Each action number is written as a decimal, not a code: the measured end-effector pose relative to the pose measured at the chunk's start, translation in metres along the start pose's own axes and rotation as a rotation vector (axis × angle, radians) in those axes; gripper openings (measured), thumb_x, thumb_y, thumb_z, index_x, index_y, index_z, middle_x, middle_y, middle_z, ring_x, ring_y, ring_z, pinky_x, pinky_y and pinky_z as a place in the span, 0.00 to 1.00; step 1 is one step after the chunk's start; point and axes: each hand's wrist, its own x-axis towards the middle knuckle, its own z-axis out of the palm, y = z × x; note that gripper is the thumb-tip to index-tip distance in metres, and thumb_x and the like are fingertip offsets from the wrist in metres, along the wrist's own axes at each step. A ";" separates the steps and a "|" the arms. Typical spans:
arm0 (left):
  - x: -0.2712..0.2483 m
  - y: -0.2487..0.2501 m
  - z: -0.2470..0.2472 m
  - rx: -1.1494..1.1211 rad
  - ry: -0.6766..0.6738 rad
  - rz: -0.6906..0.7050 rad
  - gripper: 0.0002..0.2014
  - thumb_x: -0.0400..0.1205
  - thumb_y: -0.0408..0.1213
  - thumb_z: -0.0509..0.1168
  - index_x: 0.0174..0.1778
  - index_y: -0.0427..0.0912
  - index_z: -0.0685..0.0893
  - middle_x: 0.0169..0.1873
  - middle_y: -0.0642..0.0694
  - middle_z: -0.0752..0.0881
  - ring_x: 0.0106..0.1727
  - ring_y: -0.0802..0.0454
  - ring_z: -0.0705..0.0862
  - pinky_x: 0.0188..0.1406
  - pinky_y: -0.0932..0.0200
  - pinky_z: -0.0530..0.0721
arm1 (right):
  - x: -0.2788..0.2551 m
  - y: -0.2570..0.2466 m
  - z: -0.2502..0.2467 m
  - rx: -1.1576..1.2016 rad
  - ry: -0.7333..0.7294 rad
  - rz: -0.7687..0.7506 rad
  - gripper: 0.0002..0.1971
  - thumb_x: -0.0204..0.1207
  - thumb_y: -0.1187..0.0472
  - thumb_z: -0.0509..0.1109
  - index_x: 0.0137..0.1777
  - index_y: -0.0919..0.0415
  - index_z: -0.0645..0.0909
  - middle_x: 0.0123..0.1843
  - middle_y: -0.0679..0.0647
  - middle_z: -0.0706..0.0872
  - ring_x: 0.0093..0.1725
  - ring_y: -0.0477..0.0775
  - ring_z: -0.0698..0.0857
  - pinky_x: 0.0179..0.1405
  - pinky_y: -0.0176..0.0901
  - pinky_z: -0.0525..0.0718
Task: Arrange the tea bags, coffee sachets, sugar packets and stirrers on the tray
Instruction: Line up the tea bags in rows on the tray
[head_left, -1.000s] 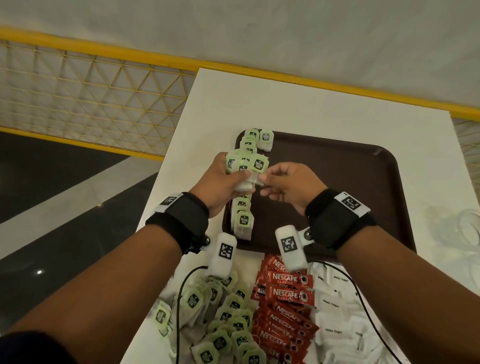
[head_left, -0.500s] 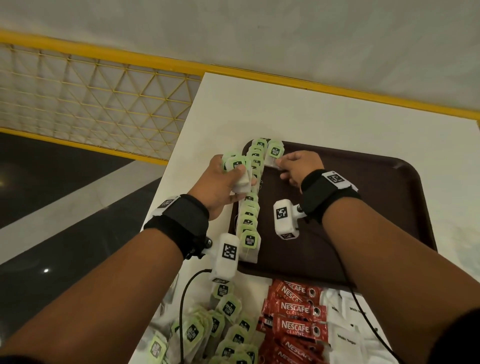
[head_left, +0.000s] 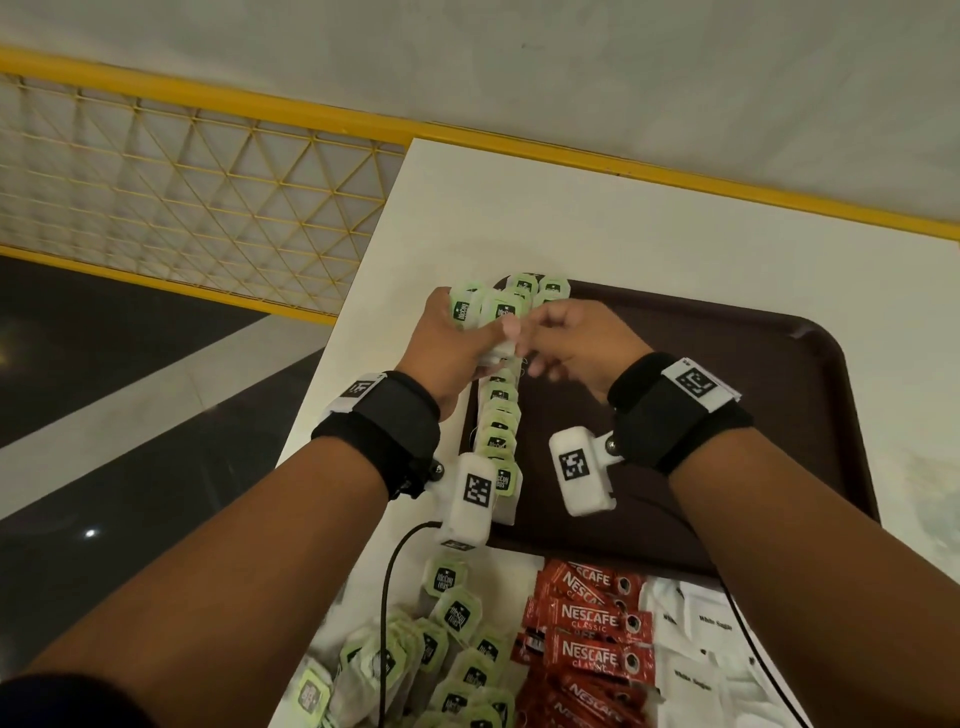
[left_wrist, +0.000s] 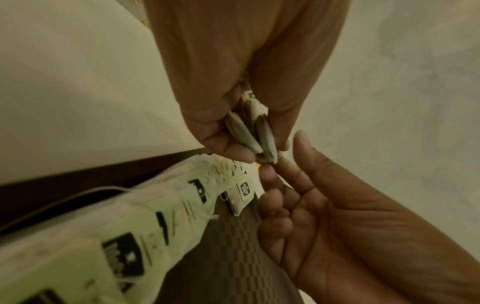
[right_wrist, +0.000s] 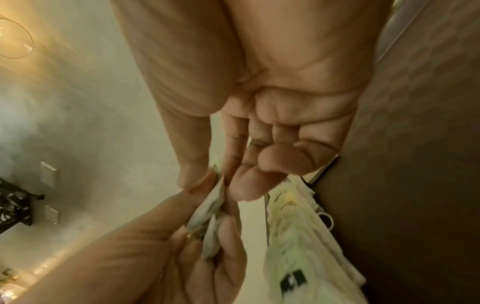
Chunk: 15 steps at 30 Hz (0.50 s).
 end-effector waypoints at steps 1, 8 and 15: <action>0.000 0.000 0.001 0.003 0.001 -0.001 0.18 0.80 0.37 0.74 0.51 0.55 0.69 0.59 0.37 0.84 0.55 0.42 0.87 0.50 0.48 0.87 | -0.002 0.001 0.002 0.031 -0.011 -0.005 0.11 0.75 0.57 0.77 0.50 0.64 0.84 0.39 0.57 0.87 0.28 0.45 0.83 0.25 0.34 0.78; 0.004 -0.003 0.003 -0.071 -0.050 -0.094 0.12 0.86 0.33 0.64 0.60 0.40 0.67 0.63 0.33 0.81 0.58 0.39 0.88 0.50 0.51 0.90 | 0.000 0.021 0.000 0.199 0.125 0.028 0.04 0.76 0.66 0.75 0.46 0.63 0.83 0.34 0.56 0.86 0.26 0.44 0.83 0.23 0.31 0.78; 0.001 -0.004 -0.001 -0.117 -0.037 -0.078 0.06 0.88 0.29 0.58 0.51 0.45 0.69 0.62 0.32 0.82 0.58 0.41 0.89 0.56 0.46 0.89 | 0.011 0.040 -0.019 0.161 0.292 0.154 0.05 0.79 0.65 0.73 0.43 0.59 0.80 0.36 0.55 0.86 0.24 0.42 0.83 0.19 0.30 0.77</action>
